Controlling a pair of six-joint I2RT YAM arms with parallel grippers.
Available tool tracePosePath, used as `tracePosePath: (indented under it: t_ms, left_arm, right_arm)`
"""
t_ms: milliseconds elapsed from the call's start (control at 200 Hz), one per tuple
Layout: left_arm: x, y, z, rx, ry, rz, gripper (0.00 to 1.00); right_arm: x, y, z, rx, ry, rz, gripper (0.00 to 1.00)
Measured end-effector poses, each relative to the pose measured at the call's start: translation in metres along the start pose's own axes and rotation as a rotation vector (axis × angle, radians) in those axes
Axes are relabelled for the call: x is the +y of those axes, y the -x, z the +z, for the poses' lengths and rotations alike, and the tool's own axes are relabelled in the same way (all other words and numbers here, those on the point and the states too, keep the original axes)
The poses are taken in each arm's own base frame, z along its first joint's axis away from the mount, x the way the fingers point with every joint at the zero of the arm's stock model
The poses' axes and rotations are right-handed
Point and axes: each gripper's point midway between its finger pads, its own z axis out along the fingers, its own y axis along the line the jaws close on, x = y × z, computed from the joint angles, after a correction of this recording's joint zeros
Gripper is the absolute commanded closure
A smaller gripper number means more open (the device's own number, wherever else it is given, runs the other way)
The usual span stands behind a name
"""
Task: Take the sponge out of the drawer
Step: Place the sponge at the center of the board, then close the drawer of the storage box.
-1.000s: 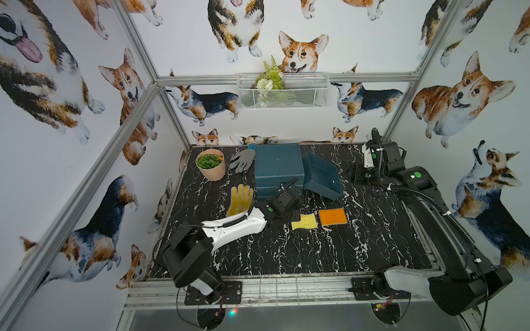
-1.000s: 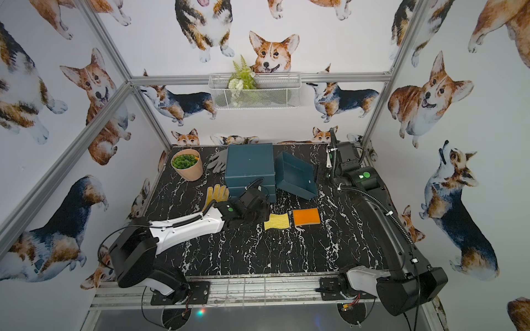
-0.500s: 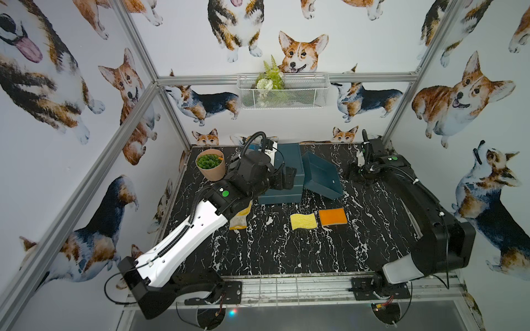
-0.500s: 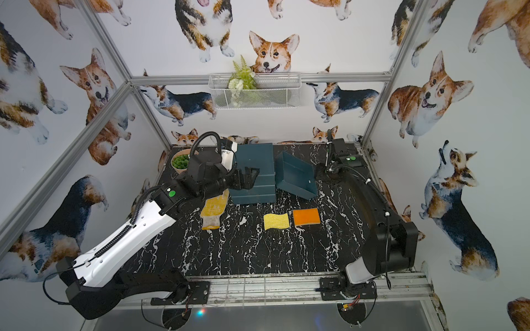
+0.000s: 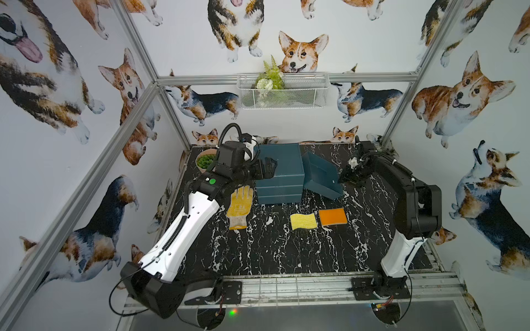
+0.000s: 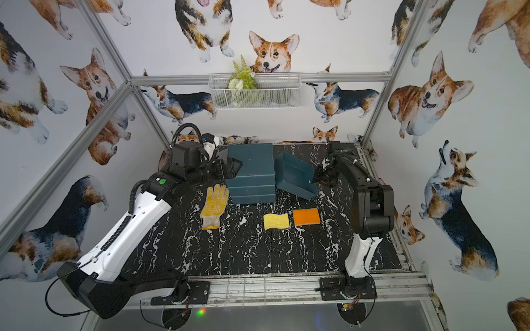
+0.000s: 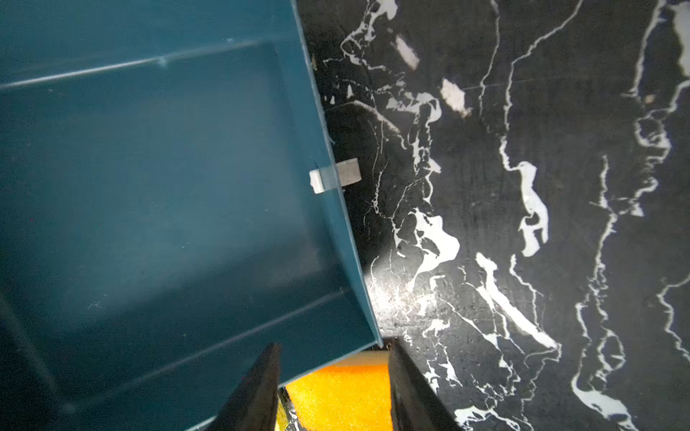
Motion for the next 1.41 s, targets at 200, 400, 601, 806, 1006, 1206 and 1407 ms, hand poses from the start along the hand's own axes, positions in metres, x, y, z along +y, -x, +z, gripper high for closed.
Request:
tracePosePath:
  t_ms: [200,400,601,806,1006,1206,1407]
  left_arm:
    - [0.016,0.002,0.011,0.013,0.002,-0.027,0.00]
    - [0.031,0.001,0.027,0.036,-0.006,-0.057,0.00]
    - [0.036,-0.005,0.039,0.069,-0.015,-0.075,0.00]
    - [0.039,-0.007,0.049,0.078,-0.022,-0.083,0.00]
    - [0.044,-0.005,0.053,0.077,-0.018,-0.094,0.00]
    - [0.051,0.012,0.049,0.044,-0.007,-0.093,0.00]
    - [0.060,0.022,0.049,0.039,-0.010,-0.077,0.00]
  right_arm:
    - [-0.009,0.000,0.026,0.047,-0.015,-0.001,0.53]
    - [-0.015,-0.004,0.050,0.091,-0.004,-0.004,0.61]
    - [-0.014,-0.001,0.061,0.103,0.013,-0.010,0.84]
    - [-0.006,0.007,0.057,0.078,0.038,-0.038,1.00]
    - [-0.004,0.014,0.052,0.057,0.036,-0.049,1.00]
    - [0.009,0.032,0.016,-0.027,0.031,-0.101,1.00]
    - [0.019,0.042,-0.035,-0.073,0.006,-0.158,1.00]
